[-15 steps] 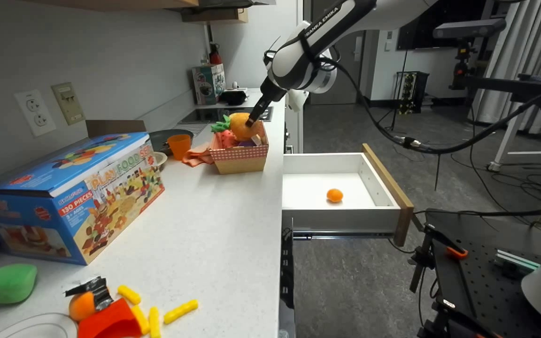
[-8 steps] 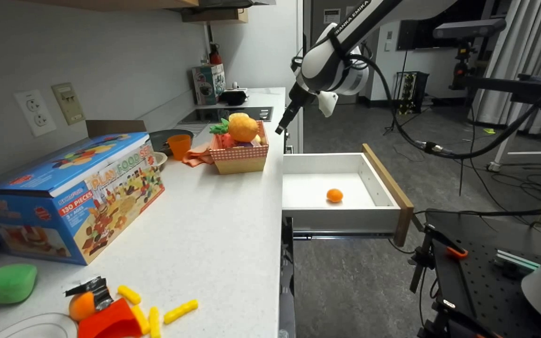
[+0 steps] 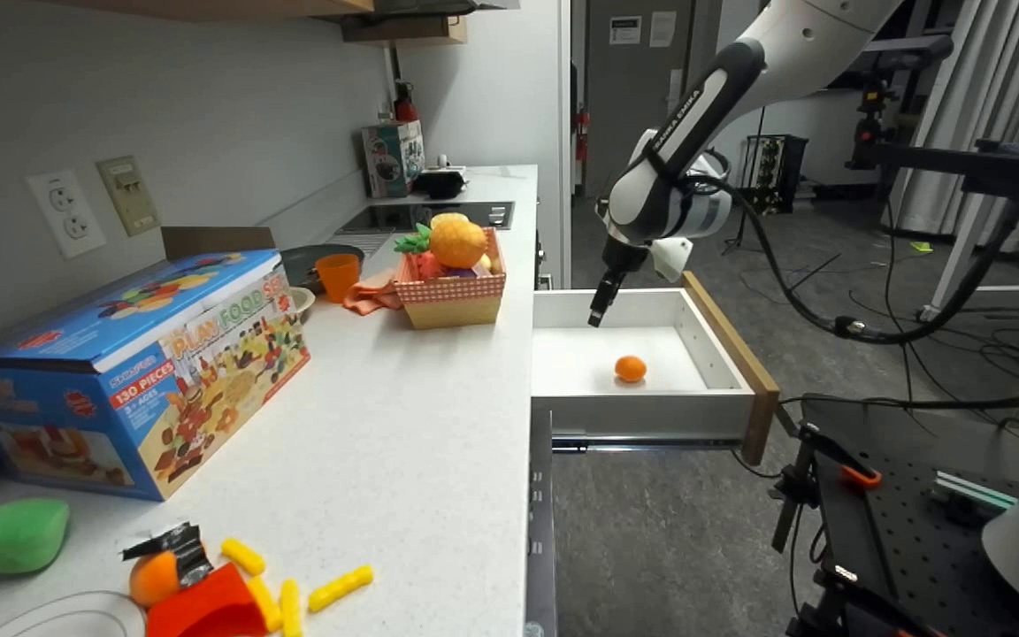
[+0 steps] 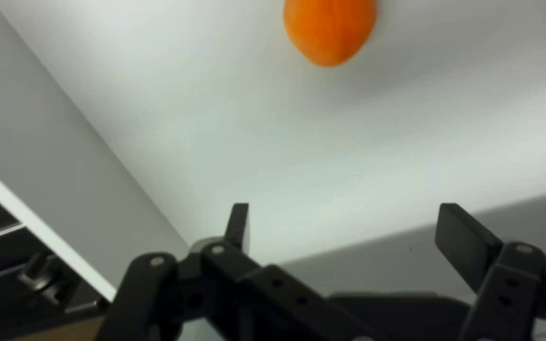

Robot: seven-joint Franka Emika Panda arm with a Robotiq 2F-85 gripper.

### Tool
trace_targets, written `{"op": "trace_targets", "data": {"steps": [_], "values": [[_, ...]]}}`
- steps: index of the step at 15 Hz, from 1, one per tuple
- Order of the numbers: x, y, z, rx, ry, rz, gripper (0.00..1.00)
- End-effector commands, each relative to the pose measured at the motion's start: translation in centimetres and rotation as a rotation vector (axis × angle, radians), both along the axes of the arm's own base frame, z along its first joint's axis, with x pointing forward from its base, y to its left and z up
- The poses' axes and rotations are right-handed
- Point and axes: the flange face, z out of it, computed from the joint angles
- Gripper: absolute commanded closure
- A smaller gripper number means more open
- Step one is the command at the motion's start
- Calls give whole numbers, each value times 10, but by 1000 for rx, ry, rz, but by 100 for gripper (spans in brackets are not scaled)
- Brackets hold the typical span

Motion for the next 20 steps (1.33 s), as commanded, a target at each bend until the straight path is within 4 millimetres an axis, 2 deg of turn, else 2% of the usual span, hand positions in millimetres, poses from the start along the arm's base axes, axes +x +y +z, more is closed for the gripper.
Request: {"op": "trace_targets", "data": {"steps": [1,6,10,13,16,18,20], "values": [[-6,-11,-38,42,118,-22,0],[-7,-22,-83,122,256,-45,0],[-4,-30,-104,152,327,-89,0],[2,-35,-108,161,355,-115,34],[8,-37,-103,153,363,-128,58],[11,-35,-87,133,363,-133,73],[12,-31,-60,85,355,-126,87]]}}
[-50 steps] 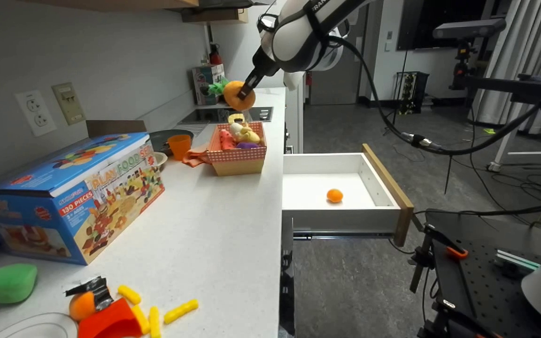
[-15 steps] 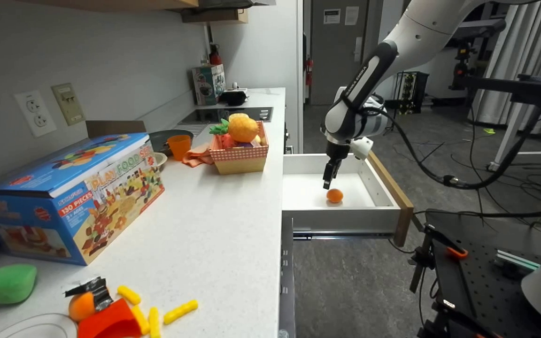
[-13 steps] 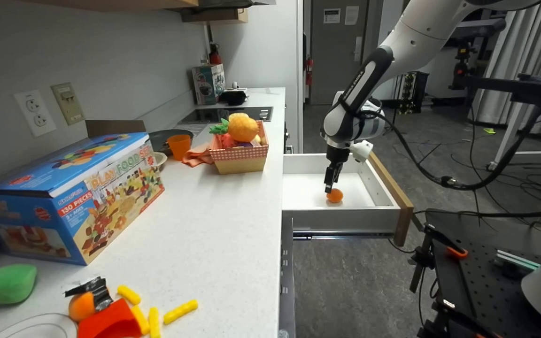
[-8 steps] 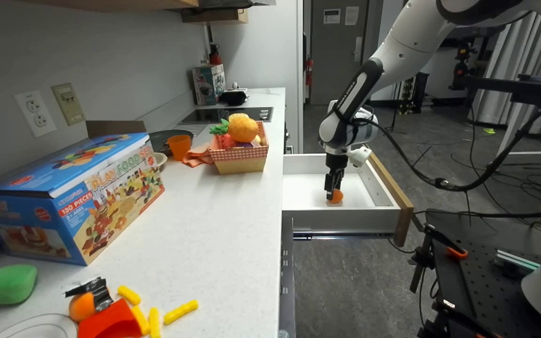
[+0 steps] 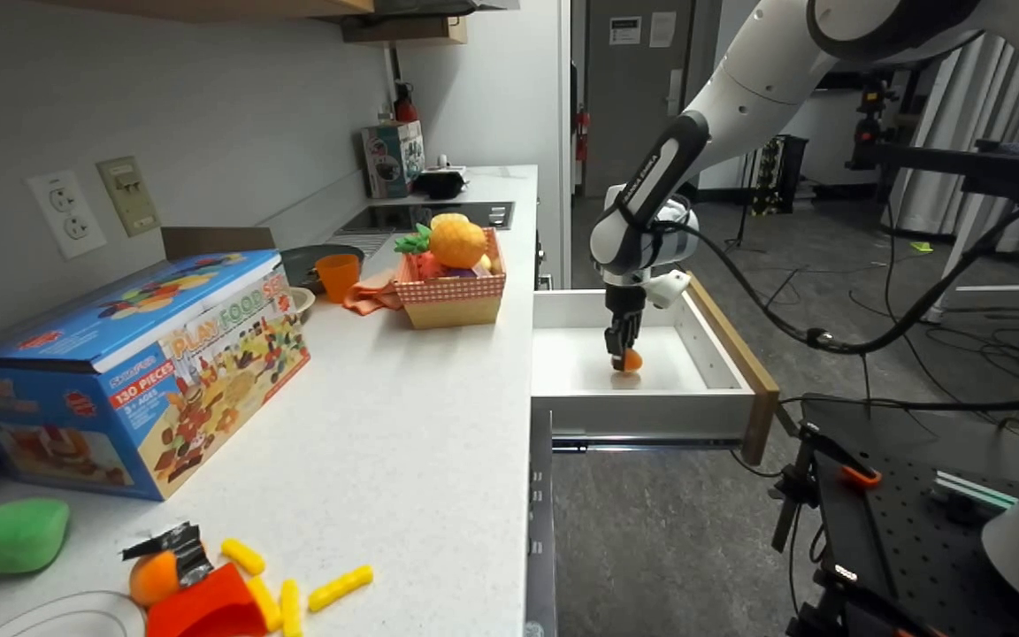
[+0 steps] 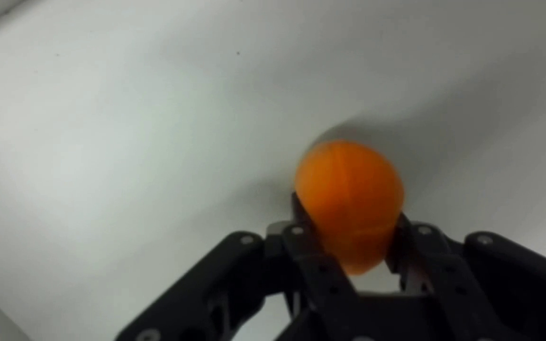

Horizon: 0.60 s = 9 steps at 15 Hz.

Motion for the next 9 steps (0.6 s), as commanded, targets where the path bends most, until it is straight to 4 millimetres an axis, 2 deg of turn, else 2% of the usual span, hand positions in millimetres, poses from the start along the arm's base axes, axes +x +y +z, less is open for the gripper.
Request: {"op": "trace_targets", "data": {"steps": [1,2,3,5,9], "values": [[5,6,53,-97,10,22,92],[6,8,70,-133,0,35,97],[7,10,93,-180,-22,50,95],[11,16,139,-269,-89,81,97],[37,36,239,-394,-307,155,95]]}}
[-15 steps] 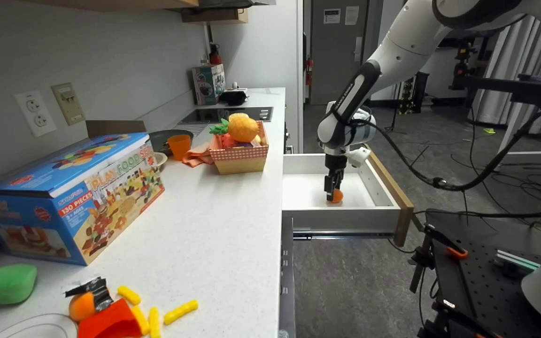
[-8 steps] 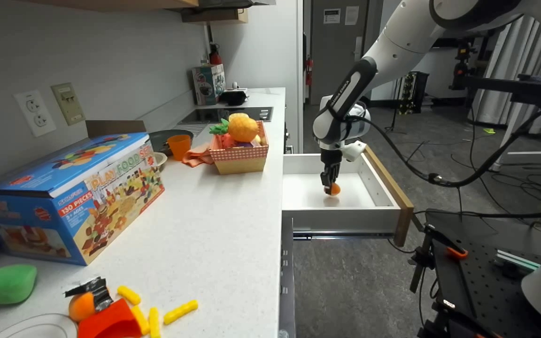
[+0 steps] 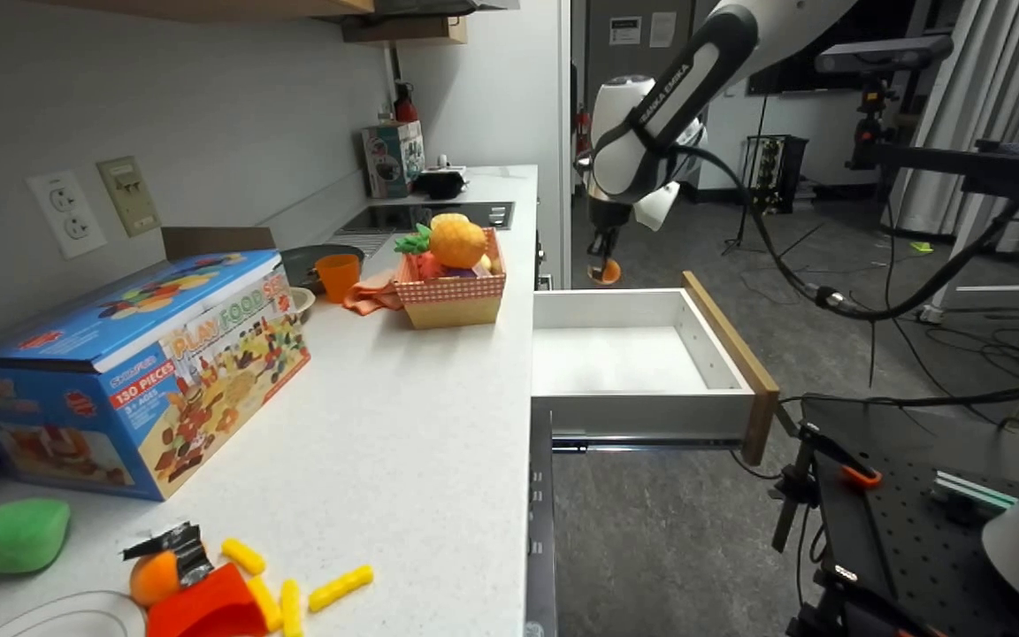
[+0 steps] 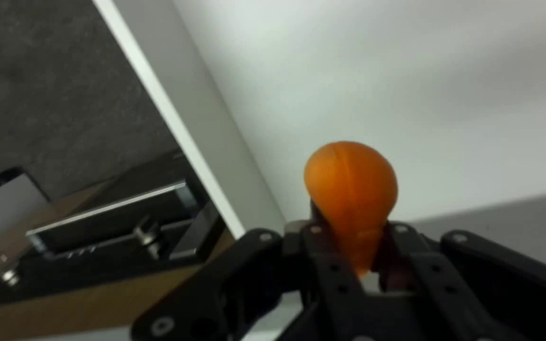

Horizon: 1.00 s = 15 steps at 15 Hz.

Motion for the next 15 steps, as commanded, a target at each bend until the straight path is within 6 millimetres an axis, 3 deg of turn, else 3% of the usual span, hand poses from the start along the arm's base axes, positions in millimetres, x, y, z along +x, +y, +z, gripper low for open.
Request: {"op": "trace_targets", "data": {"steps": [1,4,8,12,15], "values": [[13,26,85,-81,-181,66,95],[43,48,129,-108,-364,111,95],[87,87,148,-49,-540,175,95],[131,122,144,80,-597,280,95],[153,122,119,145,-580,327,95]]}}
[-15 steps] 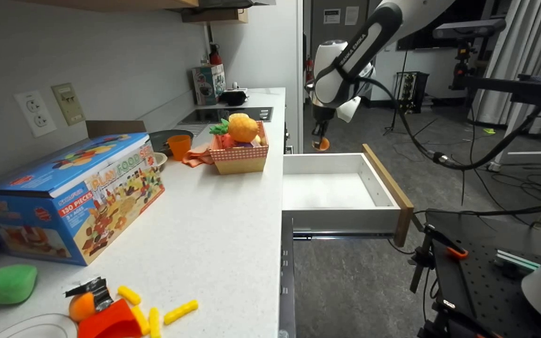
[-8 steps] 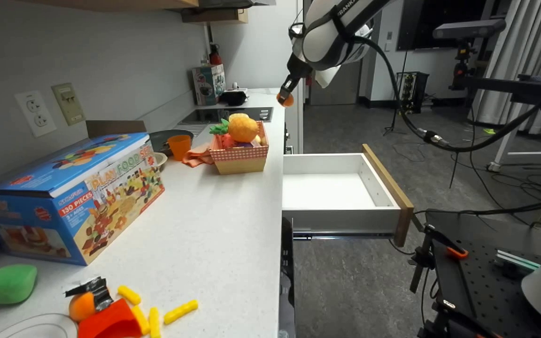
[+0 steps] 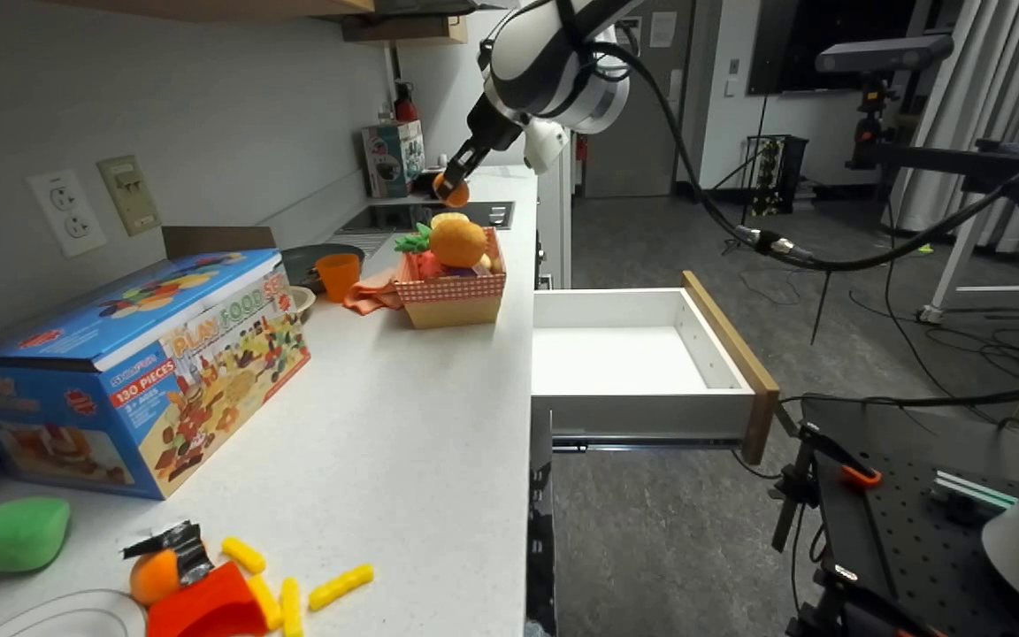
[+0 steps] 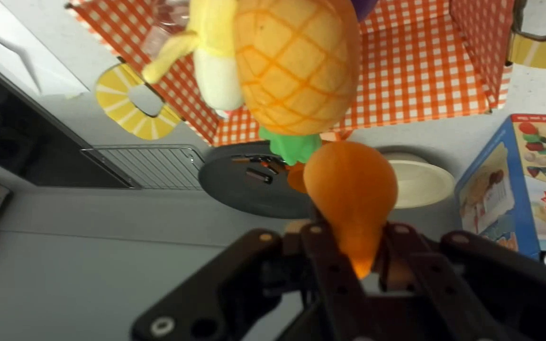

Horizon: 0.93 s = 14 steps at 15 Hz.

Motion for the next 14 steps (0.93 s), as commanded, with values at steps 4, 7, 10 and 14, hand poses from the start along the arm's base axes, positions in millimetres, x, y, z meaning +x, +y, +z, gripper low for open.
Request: {"op": "trace_targets", "data": {"steps": [4,7,10,14], "values": [[36,-30,-56,70,78,95,54],[37,-37,-60,69,90,125,33],[34,-42,-55,54,82,152,8],[24,-43,-46,30,66,171,0]]}}
